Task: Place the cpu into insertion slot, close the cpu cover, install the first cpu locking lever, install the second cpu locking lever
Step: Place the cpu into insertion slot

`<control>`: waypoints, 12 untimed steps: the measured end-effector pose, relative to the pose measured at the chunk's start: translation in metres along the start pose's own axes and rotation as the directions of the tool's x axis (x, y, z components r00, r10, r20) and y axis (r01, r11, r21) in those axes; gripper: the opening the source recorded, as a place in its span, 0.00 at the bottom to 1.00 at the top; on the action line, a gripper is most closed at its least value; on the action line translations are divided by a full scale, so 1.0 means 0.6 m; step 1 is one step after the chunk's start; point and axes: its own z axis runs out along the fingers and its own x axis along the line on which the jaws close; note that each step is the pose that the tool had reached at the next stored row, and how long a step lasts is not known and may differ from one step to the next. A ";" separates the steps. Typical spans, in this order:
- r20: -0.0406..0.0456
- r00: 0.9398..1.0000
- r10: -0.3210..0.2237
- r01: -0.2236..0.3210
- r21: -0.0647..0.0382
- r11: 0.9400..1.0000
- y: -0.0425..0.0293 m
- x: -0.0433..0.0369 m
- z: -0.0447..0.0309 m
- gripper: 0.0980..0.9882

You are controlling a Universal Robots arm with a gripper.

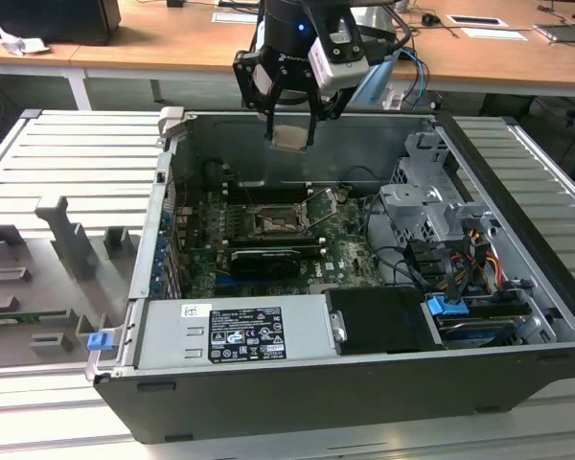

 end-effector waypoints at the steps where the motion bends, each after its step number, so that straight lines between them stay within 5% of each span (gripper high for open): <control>1: 0.000 1.000 0.003 -0.003 0.000 1.000 0.000 0.000 0.000 0.50; 12: 0.005 0.999 0.053 -0.053 -0.001 0.999 0.000 0.000 0.004 0.50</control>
